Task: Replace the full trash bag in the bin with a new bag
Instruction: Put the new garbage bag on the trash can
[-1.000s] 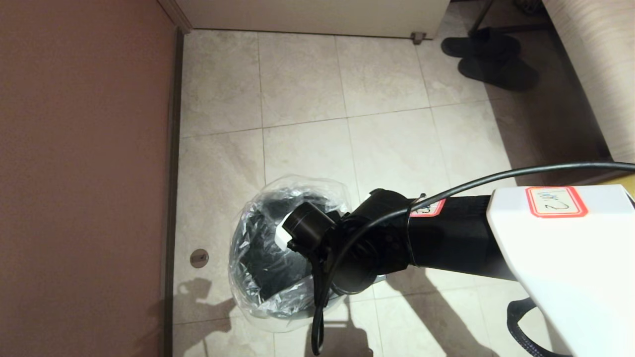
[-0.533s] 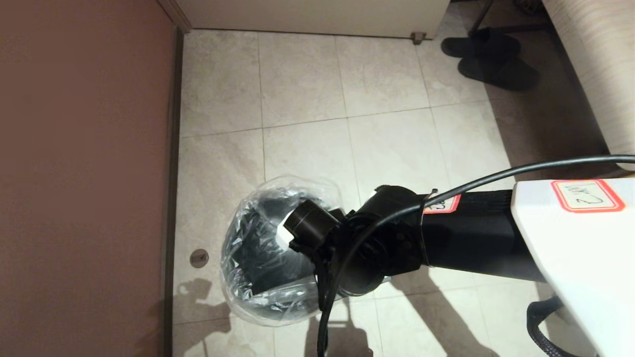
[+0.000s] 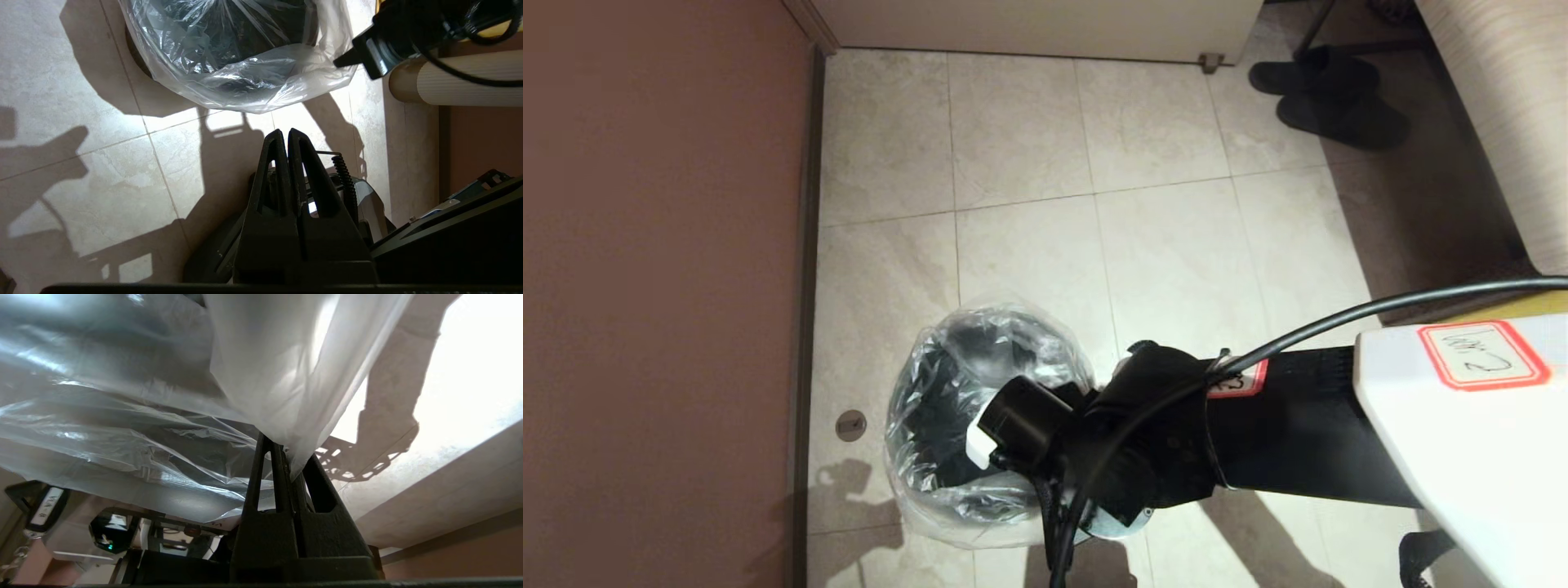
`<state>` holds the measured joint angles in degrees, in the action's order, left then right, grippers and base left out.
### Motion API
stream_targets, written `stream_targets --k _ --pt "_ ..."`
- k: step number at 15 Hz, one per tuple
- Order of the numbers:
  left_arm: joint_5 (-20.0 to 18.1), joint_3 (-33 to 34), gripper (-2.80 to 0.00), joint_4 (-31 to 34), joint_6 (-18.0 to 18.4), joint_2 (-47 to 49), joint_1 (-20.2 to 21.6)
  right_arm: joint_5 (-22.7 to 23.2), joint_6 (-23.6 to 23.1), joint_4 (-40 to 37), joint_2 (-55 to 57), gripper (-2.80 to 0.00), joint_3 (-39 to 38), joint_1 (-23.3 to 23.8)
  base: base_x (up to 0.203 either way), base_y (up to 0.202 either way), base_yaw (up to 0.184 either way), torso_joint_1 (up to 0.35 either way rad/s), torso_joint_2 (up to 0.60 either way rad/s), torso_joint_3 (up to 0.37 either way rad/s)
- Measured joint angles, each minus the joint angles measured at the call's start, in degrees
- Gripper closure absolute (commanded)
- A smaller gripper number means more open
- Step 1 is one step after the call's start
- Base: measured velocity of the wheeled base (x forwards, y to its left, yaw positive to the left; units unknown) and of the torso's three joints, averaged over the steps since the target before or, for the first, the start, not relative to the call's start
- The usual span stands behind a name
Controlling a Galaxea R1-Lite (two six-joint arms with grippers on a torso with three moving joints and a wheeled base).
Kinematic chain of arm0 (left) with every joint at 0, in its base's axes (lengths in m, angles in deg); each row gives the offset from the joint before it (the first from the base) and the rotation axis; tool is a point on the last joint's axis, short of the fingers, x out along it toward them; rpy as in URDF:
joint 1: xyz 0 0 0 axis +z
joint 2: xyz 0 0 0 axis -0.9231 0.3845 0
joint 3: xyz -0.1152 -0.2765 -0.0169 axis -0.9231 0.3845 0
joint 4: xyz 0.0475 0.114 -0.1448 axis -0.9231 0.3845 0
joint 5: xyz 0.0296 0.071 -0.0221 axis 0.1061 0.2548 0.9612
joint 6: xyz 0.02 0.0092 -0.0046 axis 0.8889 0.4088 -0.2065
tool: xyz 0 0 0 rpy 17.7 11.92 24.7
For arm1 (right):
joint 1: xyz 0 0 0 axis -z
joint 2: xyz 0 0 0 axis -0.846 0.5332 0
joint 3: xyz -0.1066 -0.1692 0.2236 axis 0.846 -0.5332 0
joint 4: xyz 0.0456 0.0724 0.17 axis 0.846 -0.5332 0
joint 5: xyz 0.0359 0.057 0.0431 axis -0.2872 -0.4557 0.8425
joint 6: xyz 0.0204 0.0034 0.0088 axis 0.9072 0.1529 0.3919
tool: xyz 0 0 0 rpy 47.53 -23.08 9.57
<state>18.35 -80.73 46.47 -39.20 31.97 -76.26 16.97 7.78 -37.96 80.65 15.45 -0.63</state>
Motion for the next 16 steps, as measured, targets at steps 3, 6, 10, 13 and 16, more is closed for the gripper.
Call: stream_targets --k 3,6,10,13,16 --pt "-0.01 0.02 0.00 0.00 0.00 0.33 -0.07 0.16 0.00 0.53 3.07 0.00 1.32 -0.79 0.000 0.000 0.000 0.000 0.00 0.000" --pt "-0.02 -0.04 0.00 0.02 0.06 0.41 -0.10 -0.22 -0.61 0.90 6.58 0.00 3.69 -0.74 0.000 0.000 0.000 0.000 0.00 0.000" --pt "-0.46 -0.04 0.00 0.07 0.05 0.44 -0.16 -0.41 -1.94 1.78 9.22 -2.80 4.47 0.14 0.000 0.000 0.000 0.000 0.00 0.000" --pt "-1.79 0.02 0.00 0.02 0.02 0.41 -0.11 -0.78 -1.97 1.97 8.57 -2.80 4.64 0.89 0.000 0.000 0.000 0.000 0.00 0.000" --pt "-1.89 0.05 0.00 0.02 0.08 0.27 -0.10 -1.24 -1.90 0.74 5.40 -2.80 4.14 0.97 0.000 0.000 0.000 0.000 0.00 0.000"
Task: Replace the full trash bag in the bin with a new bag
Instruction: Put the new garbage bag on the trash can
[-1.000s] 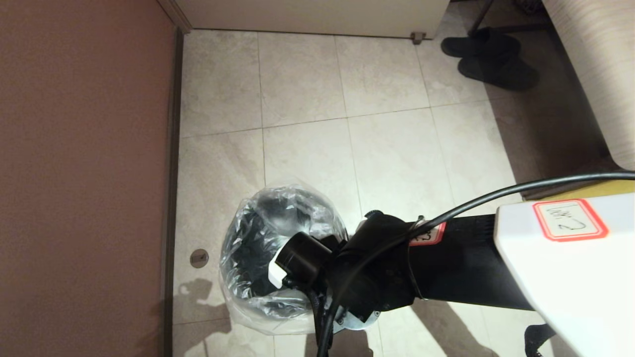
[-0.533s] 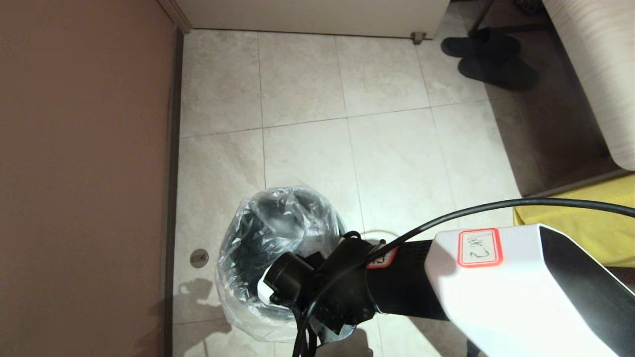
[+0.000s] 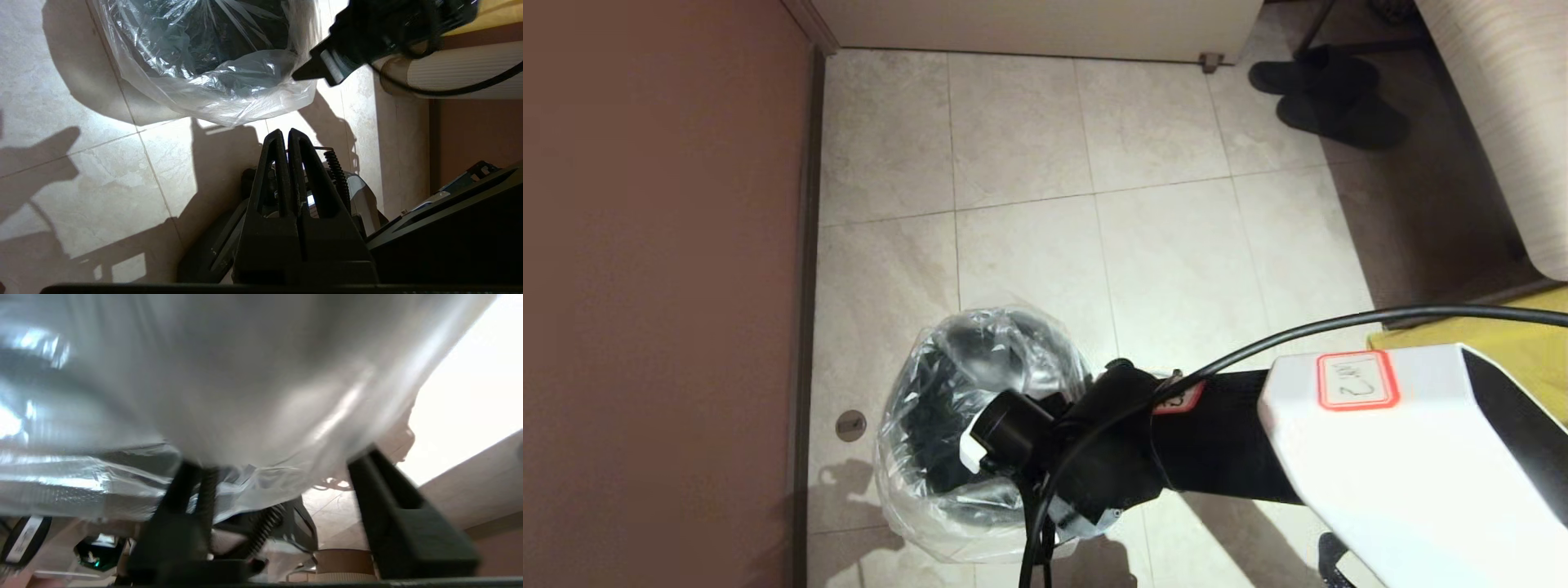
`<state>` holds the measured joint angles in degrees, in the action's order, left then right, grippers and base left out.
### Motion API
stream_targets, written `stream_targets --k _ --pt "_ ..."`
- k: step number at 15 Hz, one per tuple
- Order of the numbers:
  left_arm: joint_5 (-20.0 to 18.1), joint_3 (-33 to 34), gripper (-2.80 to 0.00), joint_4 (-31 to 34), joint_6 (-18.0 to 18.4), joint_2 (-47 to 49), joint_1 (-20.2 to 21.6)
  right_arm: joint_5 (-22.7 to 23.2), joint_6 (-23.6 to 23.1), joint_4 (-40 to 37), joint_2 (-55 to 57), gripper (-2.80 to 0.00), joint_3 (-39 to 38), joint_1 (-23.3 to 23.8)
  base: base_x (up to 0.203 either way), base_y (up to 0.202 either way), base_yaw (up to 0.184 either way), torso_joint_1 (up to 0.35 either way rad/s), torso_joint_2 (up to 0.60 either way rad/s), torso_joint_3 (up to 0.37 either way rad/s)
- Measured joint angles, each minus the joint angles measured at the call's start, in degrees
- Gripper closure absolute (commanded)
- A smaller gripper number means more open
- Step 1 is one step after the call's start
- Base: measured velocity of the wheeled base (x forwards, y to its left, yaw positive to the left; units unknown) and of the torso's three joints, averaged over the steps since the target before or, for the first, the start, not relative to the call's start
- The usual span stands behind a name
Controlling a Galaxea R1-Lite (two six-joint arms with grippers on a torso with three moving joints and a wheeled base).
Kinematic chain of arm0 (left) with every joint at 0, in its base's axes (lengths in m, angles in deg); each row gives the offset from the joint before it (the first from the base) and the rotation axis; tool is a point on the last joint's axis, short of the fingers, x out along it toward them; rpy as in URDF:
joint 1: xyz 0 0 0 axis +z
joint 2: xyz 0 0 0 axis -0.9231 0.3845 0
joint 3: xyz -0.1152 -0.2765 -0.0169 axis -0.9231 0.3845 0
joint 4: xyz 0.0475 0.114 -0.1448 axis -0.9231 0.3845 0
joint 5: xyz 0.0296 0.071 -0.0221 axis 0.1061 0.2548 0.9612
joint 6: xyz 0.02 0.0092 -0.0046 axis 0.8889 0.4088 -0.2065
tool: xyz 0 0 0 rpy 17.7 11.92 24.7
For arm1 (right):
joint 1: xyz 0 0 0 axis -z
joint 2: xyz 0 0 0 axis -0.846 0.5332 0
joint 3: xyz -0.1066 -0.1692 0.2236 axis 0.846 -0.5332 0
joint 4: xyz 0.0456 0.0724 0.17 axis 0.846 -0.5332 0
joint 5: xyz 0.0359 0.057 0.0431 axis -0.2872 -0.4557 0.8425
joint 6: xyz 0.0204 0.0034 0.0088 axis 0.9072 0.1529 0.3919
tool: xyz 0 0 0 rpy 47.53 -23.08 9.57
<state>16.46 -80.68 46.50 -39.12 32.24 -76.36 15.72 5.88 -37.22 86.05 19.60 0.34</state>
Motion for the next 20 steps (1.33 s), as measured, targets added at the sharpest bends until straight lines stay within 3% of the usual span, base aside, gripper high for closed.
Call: stream_targets --k 4,11,12,17,20 --pt "0.00 0.01 0.00 0.00 -0.07 -0.03 0.00 0.81 0.70 -3.12 -5.47 -2.80 -1.71 0.00 0.000 0.000 0.000 0.000 0.00 0.000" --pt "0.02 0.41 0.00 0.05 -0.02 0.00 0.00 9.51 1.82 -3.36 -13.50 -2.80 -8.28 -0.57 0.000 0.000 0.000 0.000 0.00 0.000" --pt "-0.04 0.44 0.00 0.07 -0.02 0.06 0.00 9.62 1.76 -3.36 -14.50 0.00 -8.35 -1.02 0.000 0.000 0.000 0.000 0.00 0.000" --pt "-0.56 0.52 0.00 0.09 -0.02 0.11 0.00 9.20 -0.76 -2.55 -17.87 0.00 -5.23 -3.39 0.000 0.000 0.000 0.000 0.00 0.000" --pt "-0.98 0.52 0.00 0.09 -0.02 0.11 0.00 10.03 -7.17 0.94 -16.69 0.00 1.37 -3.89 0.000 0.000 0.000 0.000 0.00 0.000"
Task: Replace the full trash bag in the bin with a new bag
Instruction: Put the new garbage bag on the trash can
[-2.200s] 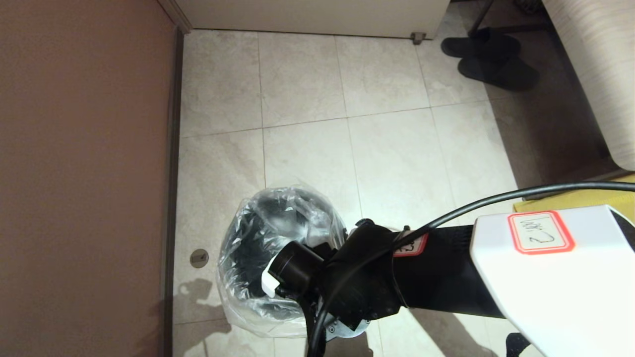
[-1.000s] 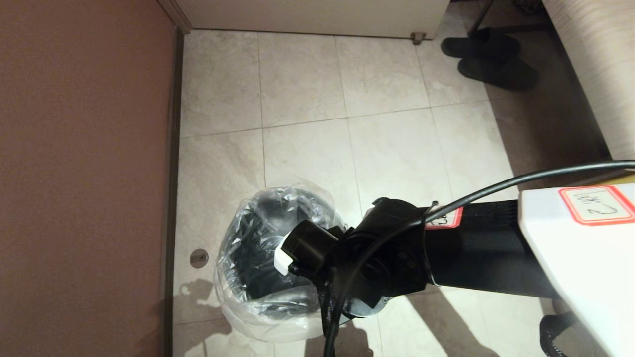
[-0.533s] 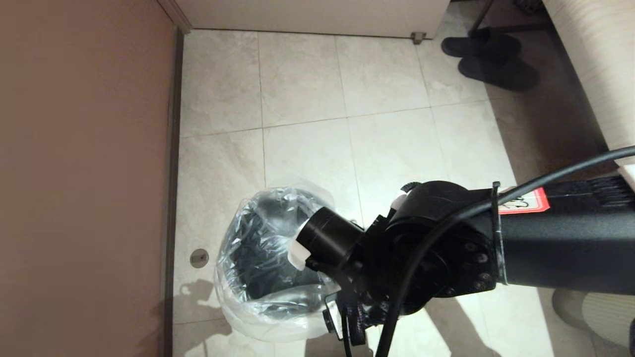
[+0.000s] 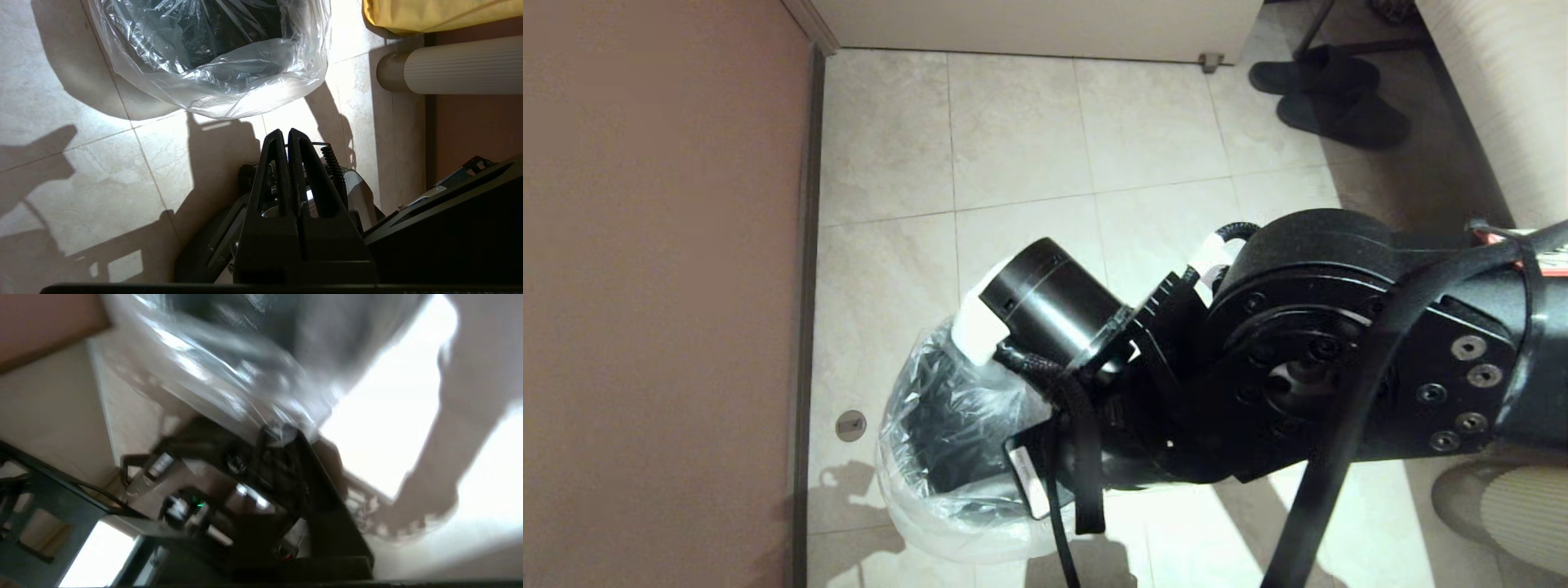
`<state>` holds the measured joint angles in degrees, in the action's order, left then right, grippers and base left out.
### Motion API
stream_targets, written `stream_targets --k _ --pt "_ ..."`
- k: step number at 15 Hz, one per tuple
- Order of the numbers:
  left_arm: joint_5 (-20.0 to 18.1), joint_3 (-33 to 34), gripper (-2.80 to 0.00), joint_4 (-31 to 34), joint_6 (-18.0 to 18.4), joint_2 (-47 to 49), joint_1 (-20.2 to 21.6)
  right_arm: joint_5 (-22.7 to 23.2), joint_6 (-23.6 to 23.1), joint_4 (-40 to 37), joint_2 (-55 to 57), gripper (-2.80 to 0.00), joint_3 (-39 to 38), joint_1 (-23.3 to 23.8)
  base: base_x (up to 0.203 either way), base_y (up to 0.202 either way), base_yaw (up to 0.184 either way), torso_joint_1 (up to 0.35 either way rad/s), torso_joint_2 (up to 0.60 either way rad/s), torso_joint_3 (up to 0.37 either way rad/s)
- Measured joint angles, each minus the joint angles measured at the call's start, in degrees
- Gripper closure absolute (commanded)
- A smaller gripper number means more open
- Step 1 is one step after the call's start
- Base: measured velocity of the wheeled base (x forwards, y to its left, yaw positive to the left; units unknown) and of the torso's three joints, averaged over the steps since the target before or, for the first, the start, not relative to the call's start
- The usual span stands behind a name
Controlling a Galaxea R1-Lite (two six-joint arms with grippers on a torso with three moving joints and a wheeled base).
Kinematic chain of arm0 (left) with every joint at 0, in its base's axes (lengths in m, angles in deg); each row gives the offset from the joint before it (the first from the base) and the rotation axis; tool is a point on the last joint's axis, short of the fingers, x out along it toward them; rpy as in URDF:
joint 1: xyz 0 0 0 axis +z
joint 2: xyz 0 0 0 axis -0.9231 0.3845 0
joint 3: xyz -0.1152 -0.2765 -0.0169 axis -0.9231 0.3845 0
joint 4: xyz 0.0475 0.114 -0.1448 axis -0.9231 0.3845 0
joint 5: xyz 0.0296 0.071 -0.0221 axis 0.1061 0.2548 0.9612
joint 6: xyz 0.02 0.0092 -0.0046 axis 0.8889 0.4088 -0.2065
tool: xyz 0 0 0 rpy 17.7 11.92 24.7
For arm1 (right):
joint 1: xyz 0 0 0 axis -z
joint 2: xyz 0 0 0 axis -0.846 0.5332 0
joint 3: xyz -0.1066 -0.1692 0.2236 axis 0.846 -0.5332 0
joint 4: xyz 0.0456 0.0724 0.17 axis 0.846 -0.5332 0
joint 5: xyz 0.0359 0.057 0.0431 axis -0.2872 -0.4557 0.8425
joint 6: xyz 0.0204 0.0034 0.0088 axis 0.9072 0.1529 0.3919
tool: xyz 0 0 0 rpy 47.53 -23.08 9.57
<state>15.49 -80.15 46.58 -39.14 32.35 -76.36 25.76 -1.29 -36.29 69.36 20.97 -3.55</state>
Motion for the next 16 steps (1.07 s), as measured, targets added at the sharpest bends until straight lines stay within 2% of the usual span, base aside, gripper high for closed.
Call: stream_targets --k 3,6,10,16 --pt "-0.49 0.00 0.00 0.17 0.00 0.04 0.00 1.05 -12.78 7.92 5.34 0.00 2.52 0.54 0.000 0.000 0.000 0.000 0.00 0.000" --pt "-0.44 0.00 0.00 0.16 0.07 -0.10 0.00 1.10 -22.08 17.07 13.41 0.00 3.89 2.12 0.000 0.000 0.000 0.000 0.00 0.000" --pt "-0.41 -0.02 0.00 0.24 0.16 -1.11 0.00 1.29 -27.91 33.41 22.13 0.00 4.39 4.85 0.000 0.000 0.000 0.000 0.00 0.000" --pt "-0.50 -0.02 0.00 0.30 0.11 -1.45 0.00 1.39 -44.45 50.50 32.25 0.00 4.72 6.98 0.000 0.000 0.000 0.000 0.00 0.000"
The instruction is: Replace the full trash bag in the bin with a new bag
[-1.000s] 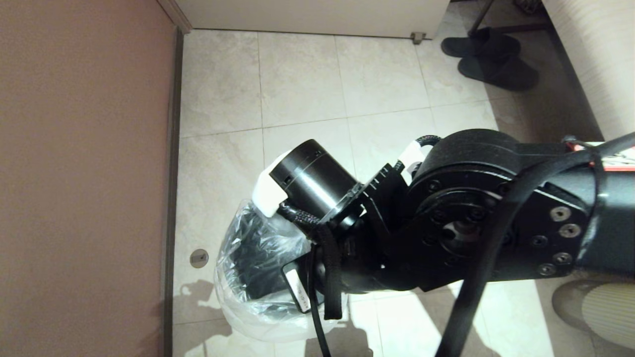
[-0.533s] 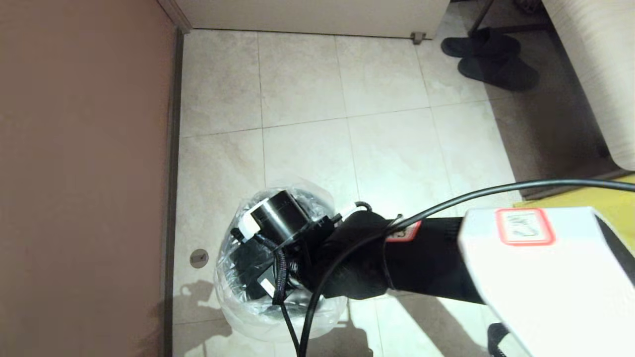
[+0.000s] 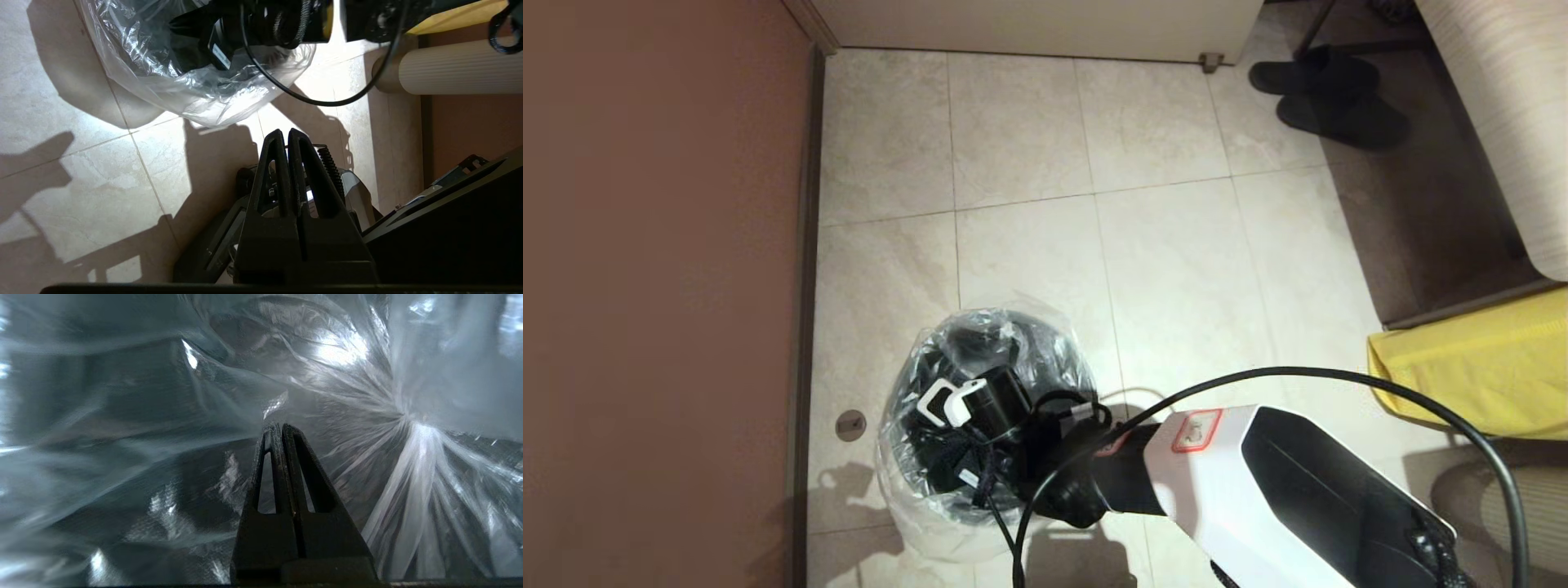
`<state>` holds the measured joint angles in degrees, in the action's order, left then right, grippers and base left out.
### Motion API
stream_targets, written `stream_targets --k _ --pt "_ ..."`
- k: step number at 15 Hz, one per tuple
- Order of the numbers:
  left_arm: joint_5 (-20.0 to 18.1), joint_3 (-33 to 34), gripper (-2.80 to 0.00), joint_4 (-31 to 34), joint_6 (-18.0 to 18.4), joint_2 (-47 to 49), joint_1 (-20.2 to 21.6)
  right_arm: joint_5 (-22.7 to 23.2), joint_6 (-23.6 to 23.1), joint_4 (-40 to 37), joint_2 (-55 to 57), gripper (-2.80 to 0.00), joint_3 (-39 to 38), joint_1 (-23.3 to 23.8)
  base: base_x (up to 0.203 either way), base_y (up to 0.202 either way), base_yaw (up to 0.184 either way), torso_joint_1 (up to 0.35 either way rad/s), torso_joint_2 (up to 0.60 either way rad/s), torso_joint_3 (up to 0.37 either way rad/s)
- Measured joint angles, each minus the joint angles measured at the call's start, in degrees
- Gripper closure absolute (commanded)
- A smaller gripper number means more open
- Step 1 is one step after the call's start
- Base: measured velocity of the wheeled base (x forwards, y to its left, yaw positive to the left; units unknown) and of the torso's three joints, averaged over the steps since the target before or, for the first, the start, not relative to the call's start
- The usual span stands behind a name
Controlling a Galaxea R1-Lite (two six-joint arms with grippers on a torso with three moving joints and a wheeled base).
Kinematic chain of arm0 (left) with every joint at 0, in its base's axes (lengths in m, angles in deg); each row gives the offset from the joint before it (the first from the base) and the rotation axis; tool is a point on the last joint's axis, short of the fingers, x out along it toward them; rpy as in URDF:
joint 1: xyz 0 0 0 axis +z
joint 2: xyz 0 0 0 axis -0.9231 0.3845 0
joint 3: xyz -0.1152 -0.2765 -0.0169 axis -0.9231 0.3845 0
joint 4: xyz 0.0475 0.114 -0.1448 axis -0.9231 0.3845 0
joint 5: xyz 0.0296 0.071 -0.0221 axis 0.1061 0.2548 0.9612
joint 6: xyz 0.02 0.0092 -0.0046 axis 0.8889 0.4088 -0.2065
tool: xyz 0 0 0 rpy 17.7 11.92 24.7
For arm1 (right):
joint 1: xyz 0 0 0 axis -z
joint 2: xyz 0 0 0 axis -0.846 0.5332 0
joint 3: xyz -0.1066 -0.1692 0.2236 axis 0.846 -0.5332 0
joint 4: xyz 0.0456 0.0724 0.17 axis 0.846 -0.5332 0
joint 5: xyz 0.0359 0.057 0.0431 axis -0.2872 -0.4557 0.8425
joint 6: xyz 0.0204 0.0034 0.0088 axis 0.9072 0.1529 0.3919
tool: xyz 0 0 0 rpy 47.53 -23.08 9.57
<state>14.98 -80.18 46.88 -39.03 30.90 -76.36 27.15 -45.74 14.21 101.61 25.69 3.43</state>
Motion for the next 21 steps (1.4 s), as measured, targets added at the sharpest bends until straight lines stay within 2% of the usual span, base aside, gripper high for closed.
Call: stream_targets --k 2,4,6,8,12,16,19,21 --pt "-0.02 0.00 0.00 -0.03 0.00 0.00 0.00 -1.08 -4.14 0.39 1.09 0.00 0.00 0.76 0.000 0.000 0.000 0.000 0.00 0.000" --pt "-0.21 0.00 0.00 0.03 0.00 0.00 0.00 -1.83 -5.06 -0.45 0.63 0.00 0.02 1.33 0.000 0.000 0.000 0.000 0.00 0.000" --pt "-1.06 0.00 0.00 0.01 -0.06 0.00 0.00 -2.04 -3.73 -0.89 -1.10 0.00 -0.33 1.57 0.000 0.000 0.000 0.000 0.00 0.000" --pt "-1.14 0.00 0.00 -0.19 -0.23 -0.04 0.00 -2.08 0.37 -2.32 -3.60 0.00 -0.54 1.06 0.000 0.000 0.000 0.000 0.00 0.000" --pt "-2.27 0.20 0.00 -0.41 -0.41 -0.04 0.00 -1.96 13.44 -9.65 -10.58 0.00 -0.95 -0.56 0.000 0.000 0.000 0.000 0.00 0.000" --pt "-3.48 0.17 0.00 -0.52 -0.30 -1.72 0.00 -1.80 33.12 -23.14 -22.55 0.00 -4.28 -1.15 0.000 0.000 0.000 0.000 0.00 0.000" --pt "-5.92 -0.06 0.00 -0.13 -0.28 -6.65 0.00 -1.96 44.34 -29.92 -33.70 0.00 -14.30 -0.75 0.000 0.000 0.000 0.000 0.00 0.000" --pt "-7.52 -0.17 0.00 -0.10 -0.09 -9.07 0.00 -2.04 46.67 -30.95 -41.23 0.00 -23.83 0.70 0.000 0.000 0.000 0.000 0.00 0.000"
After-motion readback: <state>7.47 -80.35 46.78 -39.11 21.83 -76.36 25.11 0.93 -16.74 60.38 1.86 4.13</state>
